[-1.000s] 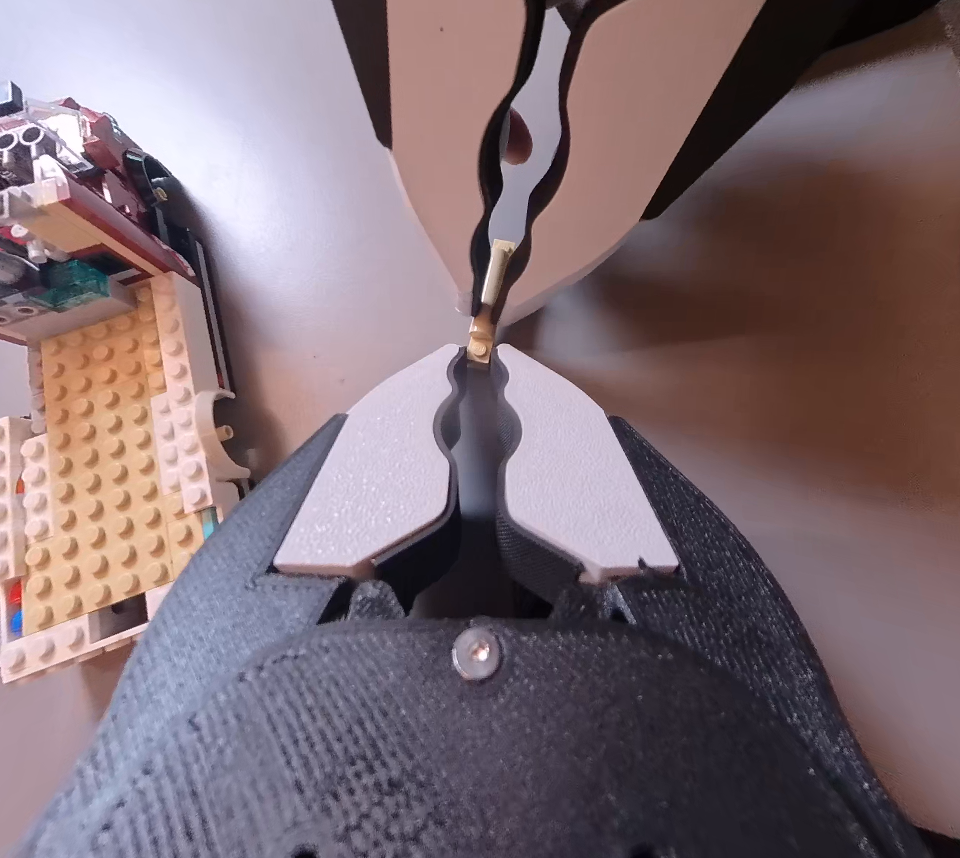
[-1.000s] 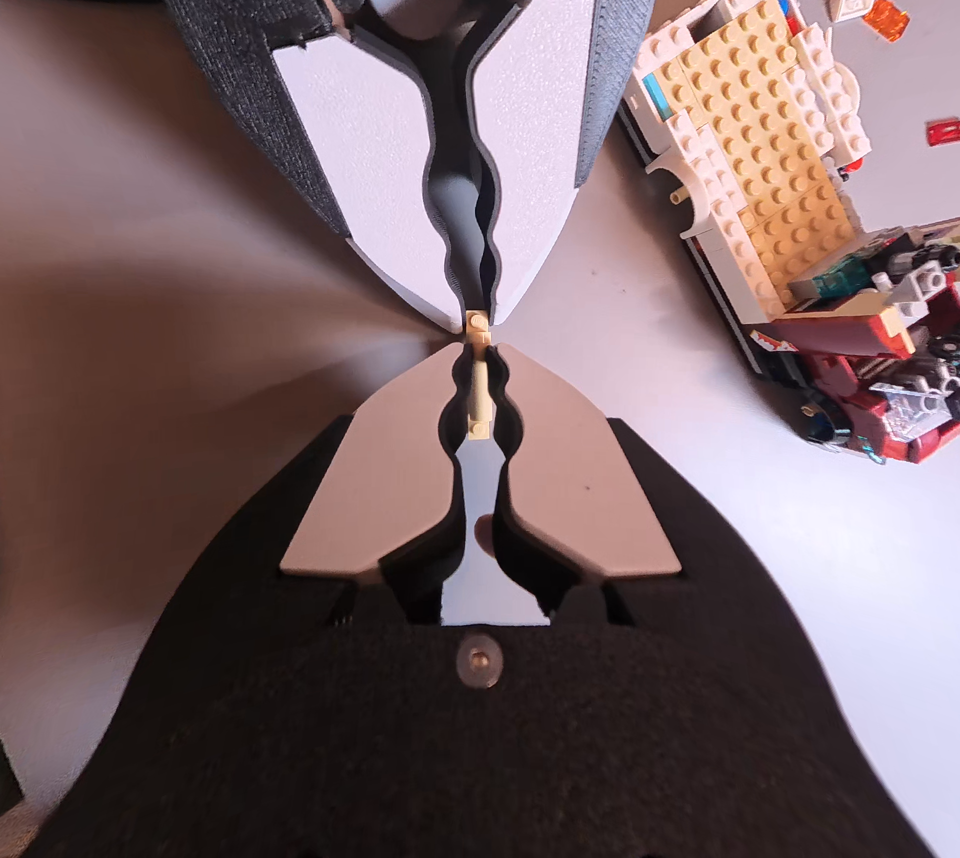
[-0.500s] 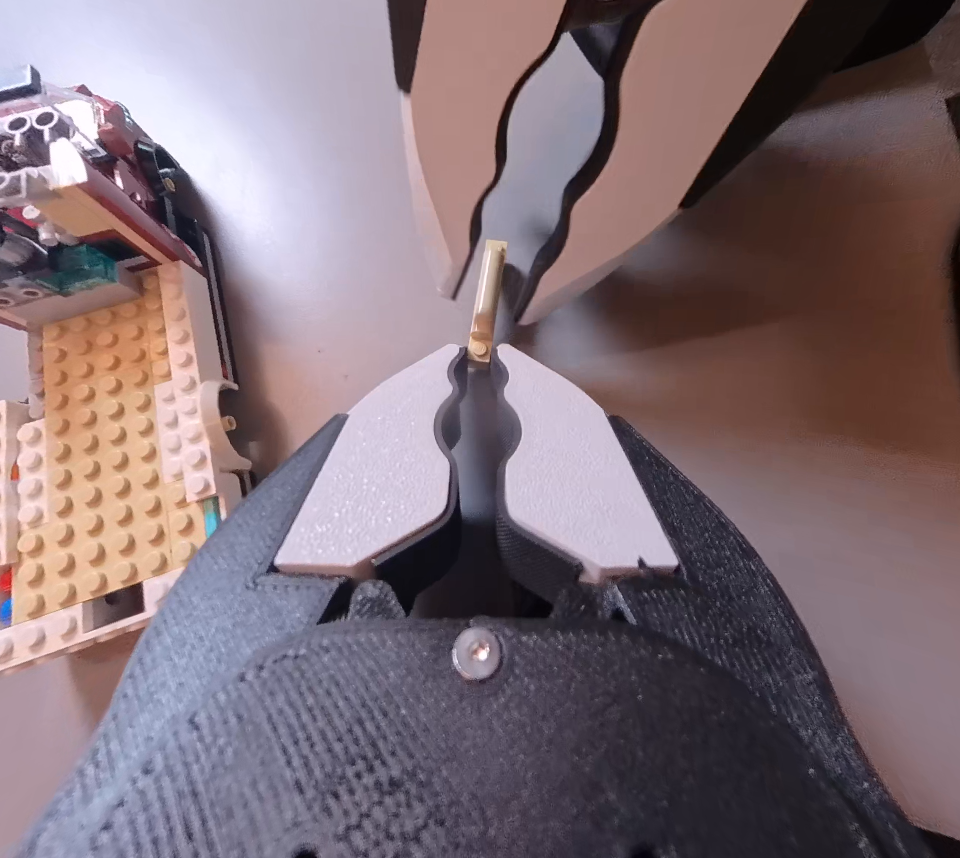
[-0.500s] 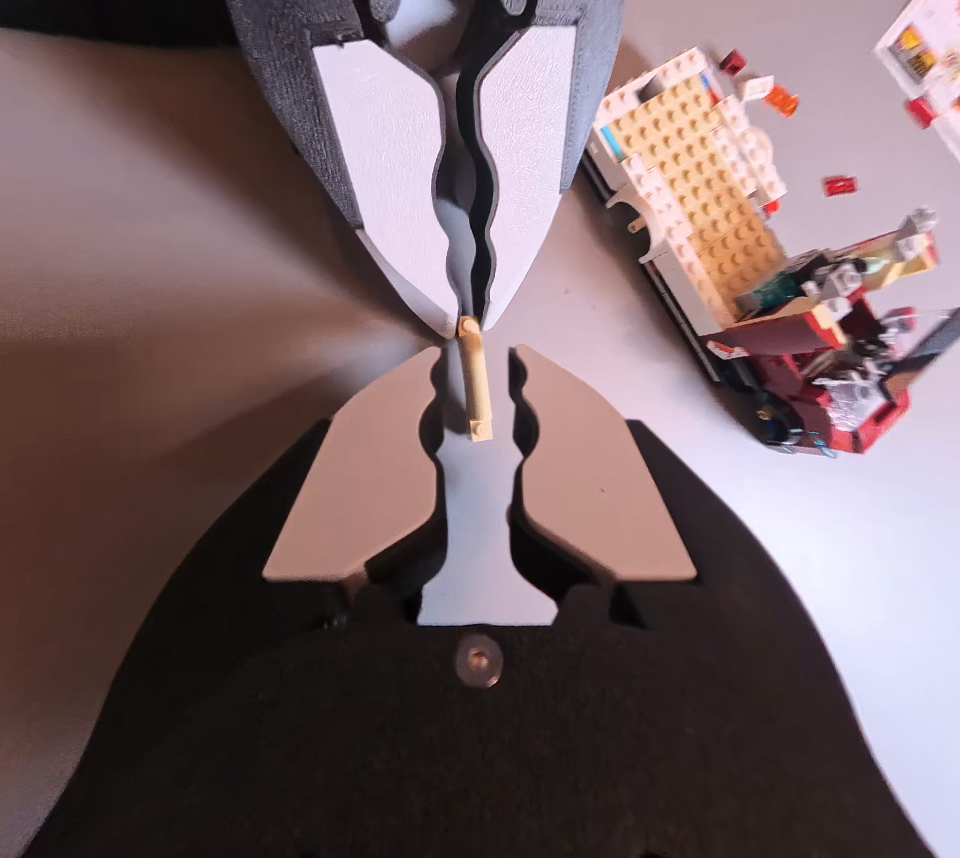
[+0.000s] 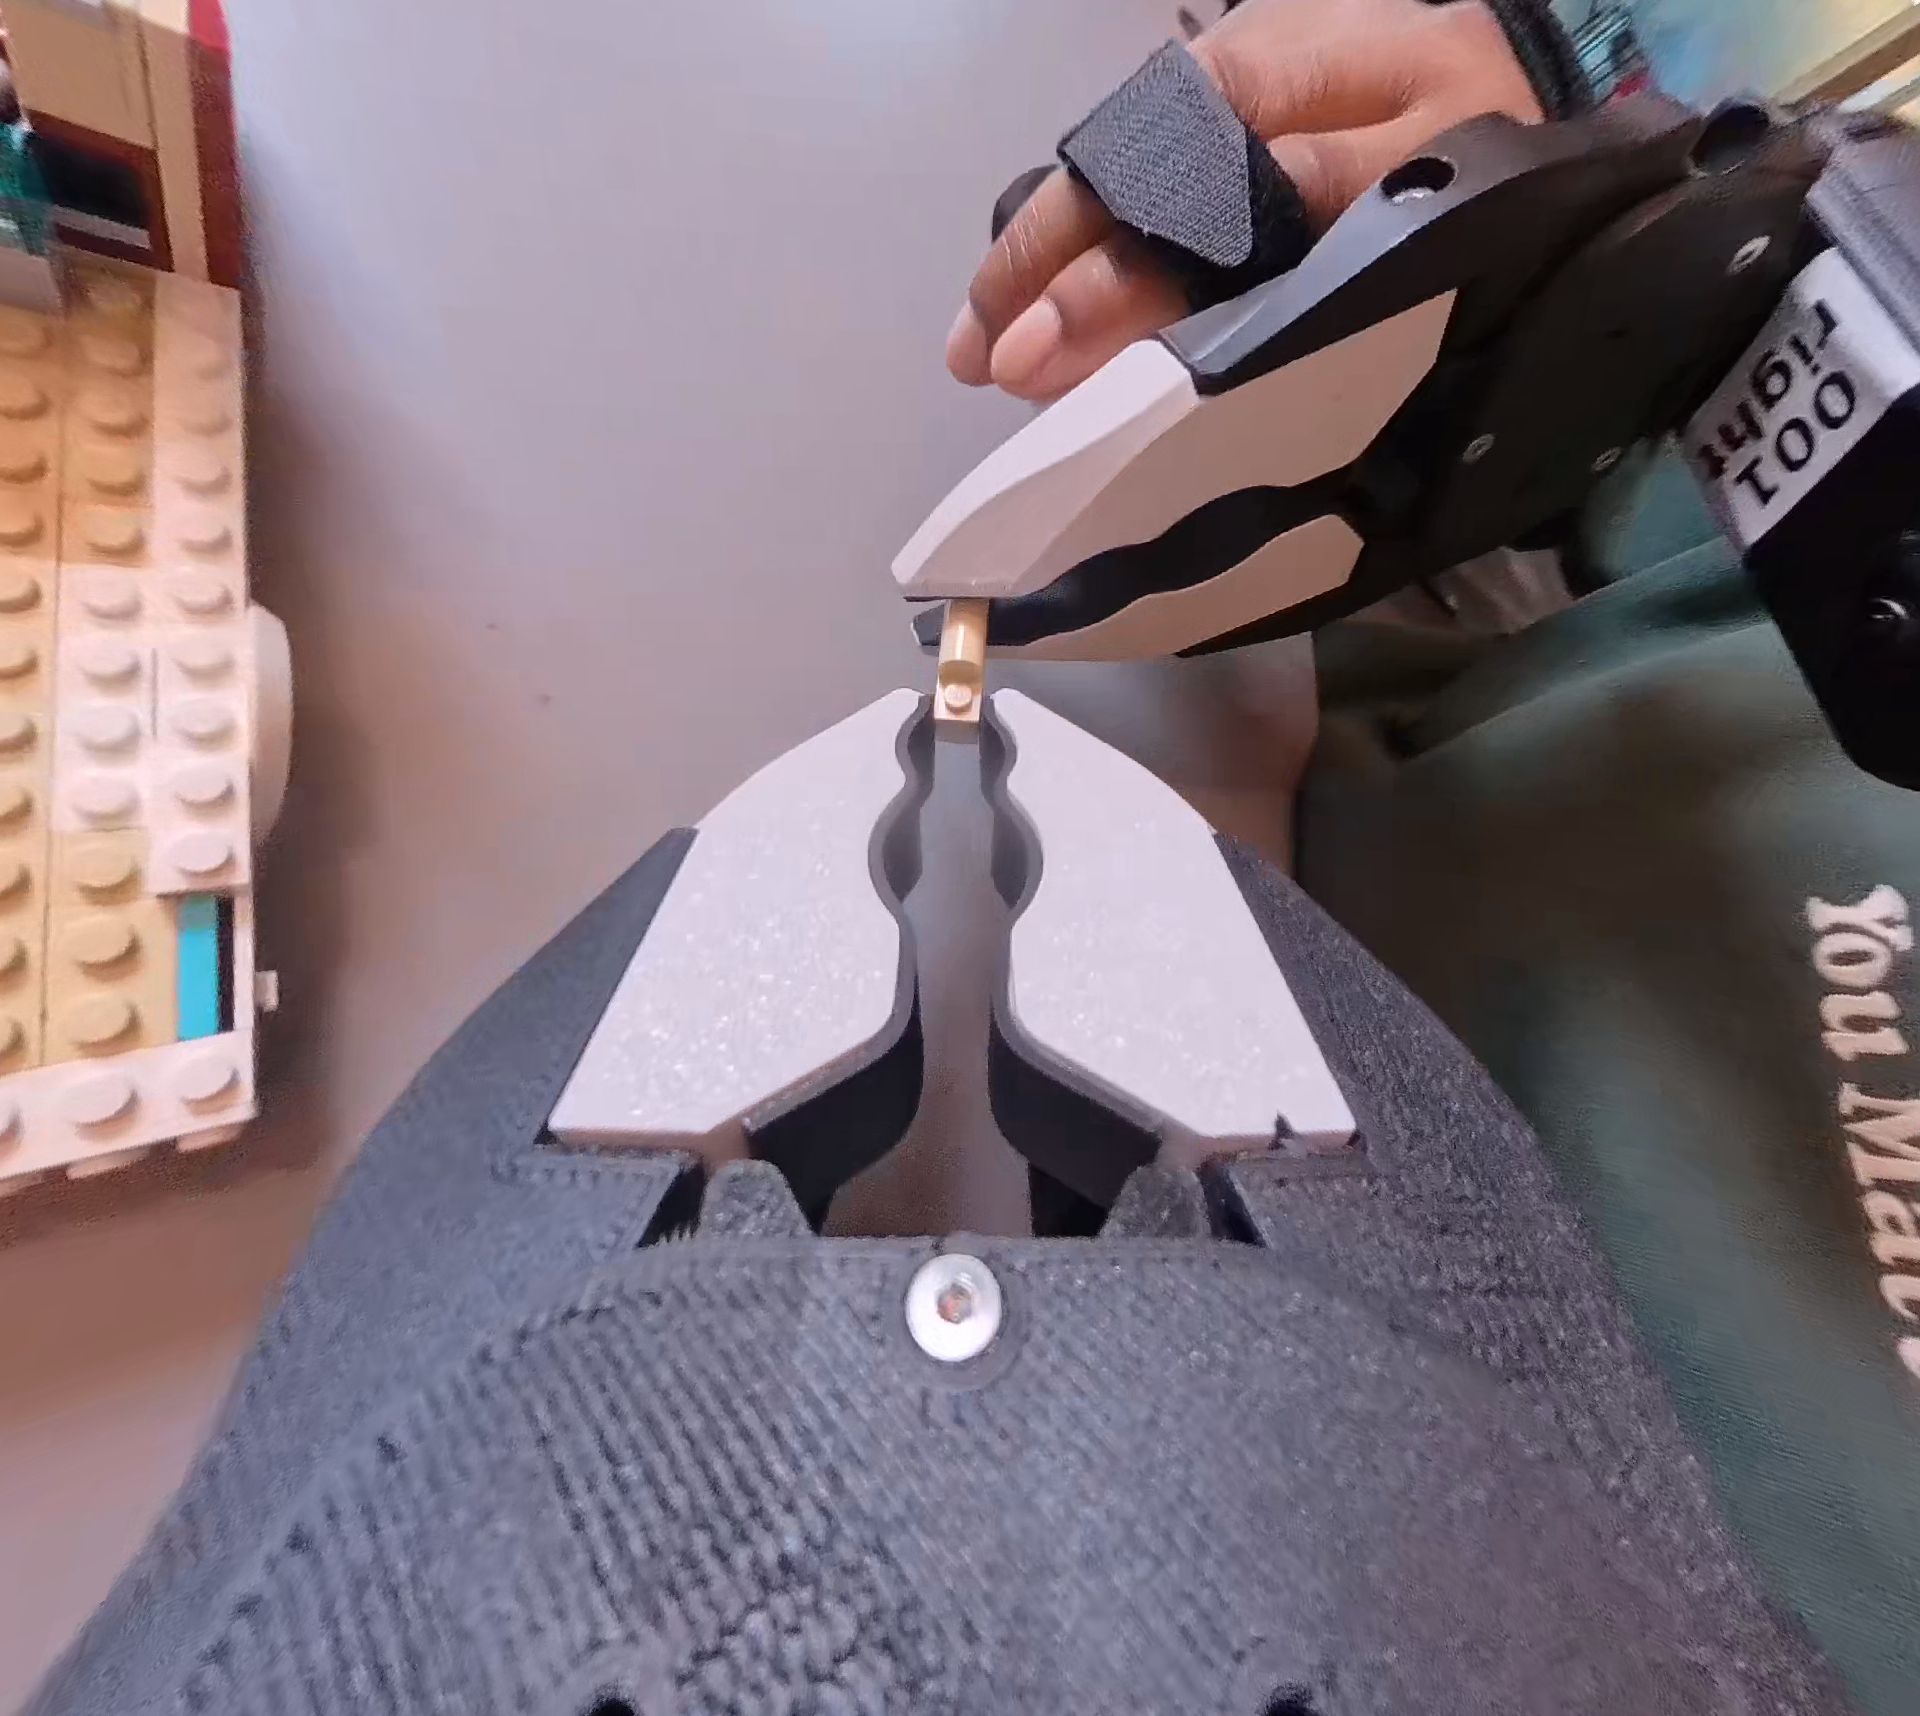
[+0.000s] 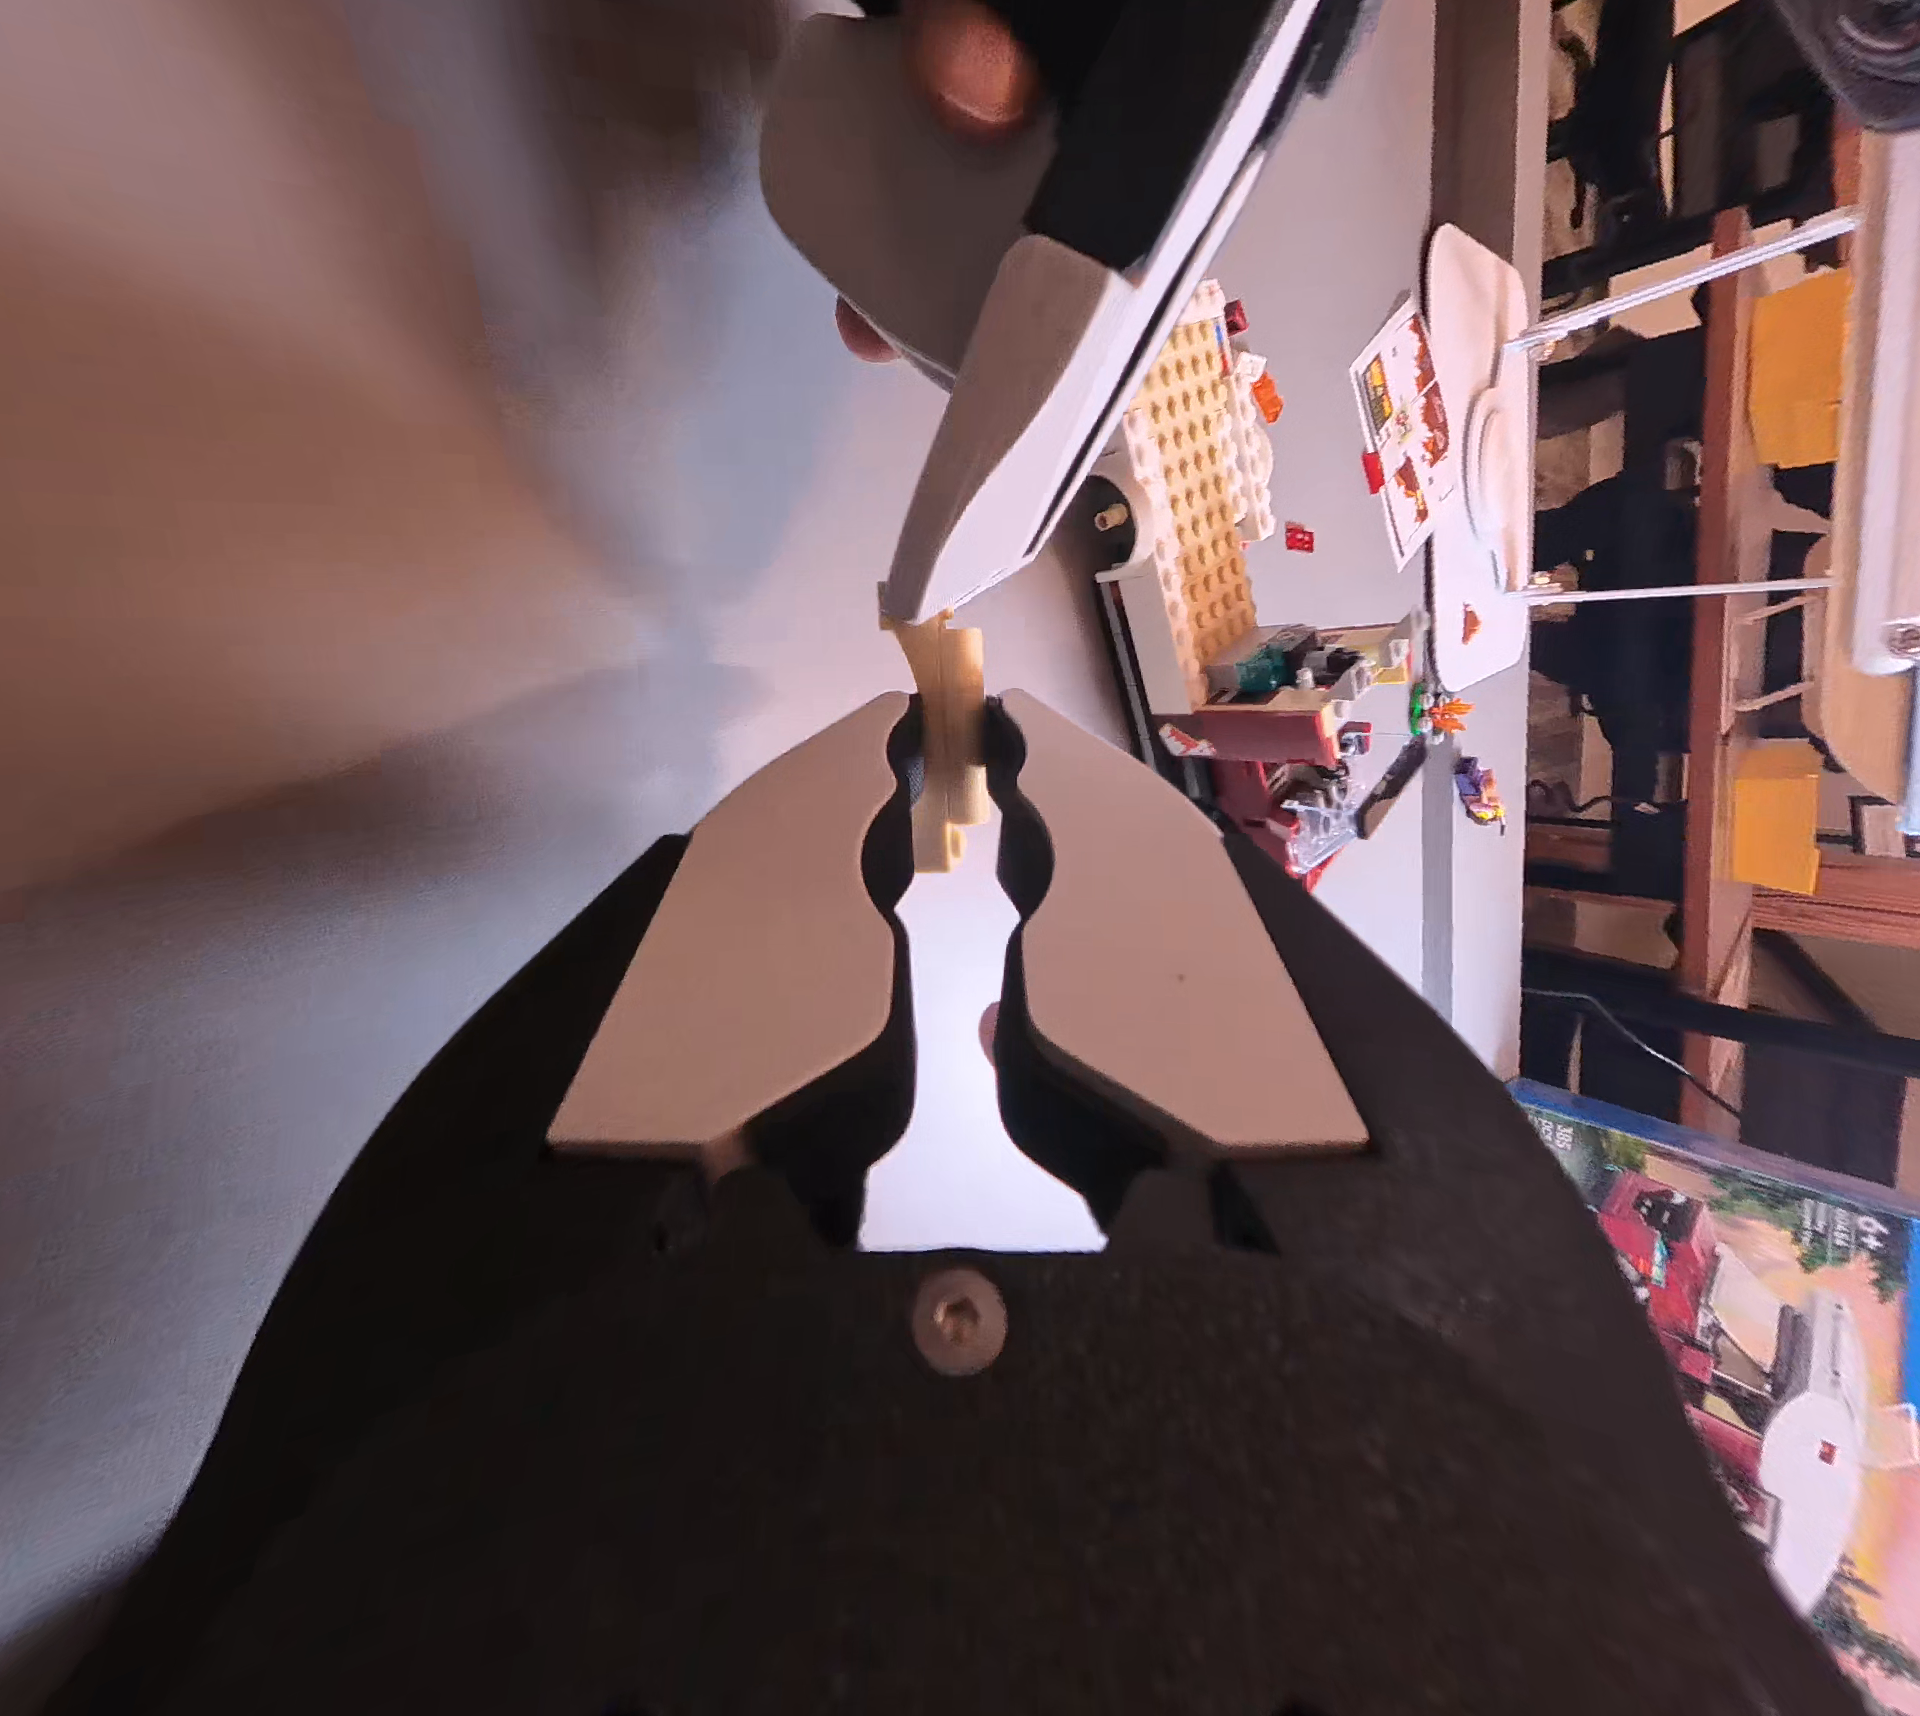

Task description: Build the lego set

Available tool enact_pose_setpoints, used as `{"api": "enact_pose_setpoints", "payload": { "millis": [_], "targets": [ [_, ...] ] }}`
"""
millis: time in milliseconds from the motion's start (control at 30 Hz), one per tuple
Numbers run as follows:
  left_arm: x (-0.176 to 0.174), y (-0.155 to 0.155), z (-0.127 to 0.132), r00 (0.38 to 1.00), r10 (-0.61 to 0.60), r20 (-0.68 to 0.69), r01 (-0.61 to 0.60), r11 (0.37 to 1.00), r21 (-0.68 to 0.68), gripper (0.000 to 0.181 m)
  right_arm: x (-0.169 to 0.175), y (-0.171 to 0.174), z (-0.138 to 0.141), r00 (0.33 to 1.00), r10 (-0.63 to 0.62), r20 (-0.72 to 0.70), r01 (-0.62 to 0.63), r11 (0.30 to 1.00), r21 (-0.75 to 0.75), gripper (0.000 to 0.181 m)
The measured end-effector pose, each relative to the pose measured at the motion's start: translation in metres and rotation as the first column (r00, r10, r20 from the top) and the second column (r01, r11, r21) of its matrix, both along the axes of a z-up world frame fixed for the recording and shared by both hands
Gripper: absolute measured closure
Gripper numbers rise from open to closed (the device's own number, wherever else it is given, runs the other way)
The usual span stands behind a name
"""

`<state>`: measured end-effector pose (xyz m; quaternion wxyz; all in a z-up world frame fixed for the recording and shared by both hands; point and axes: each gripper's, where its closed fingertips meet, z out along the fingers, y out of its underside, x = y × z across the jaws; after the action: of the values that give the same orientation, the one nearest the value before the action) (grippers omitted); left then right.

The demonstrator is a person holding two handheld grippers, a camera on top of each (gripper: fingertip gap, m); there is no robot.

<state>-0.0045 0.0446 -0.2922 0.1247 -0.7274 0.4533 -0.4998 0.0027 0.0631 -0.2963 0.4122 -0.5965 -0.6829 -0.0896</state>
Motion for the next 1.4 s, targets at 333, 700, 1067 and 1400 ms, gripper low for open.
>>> {"api": "enact_pose_setpoints", "payload": {
  "millis": [333,700,1067,1400],
  "targets": [
    [-0.005,0.002,0.053,0.979,-0.129,0.159,0.003,0.784,0.620,0.150,-0.014,-0.007,0.041,0.932,-0.027,-0.362,-0.043,0.982,-0.182,0.171],
    [-0.005,-0.007,0.059,0.979,-0.195,0.056,0.053,0.509,0.859,0.165,-0.021,-0.017,0.055,0.874,0.000,-0.486,-0.142,0.956,-0.257,0.170],
    [-0.005,-0.006,0.058,0.976,-0.185,0.115,0.027,0.628,0.778,0.165,-0.016,-0.014,0.048,0.887,0.009,-0.462,-0.108,0.976,-0.188,0.169],
    [-0.004,0.000,0.051,0.986,-0.157,0.052,0.041,0.537,0.843,0.165,-0.019,-0.007,0.049,0.911,0.017,-0.412,-0.076,0.989,-0.128,0.170]
  ]
}}
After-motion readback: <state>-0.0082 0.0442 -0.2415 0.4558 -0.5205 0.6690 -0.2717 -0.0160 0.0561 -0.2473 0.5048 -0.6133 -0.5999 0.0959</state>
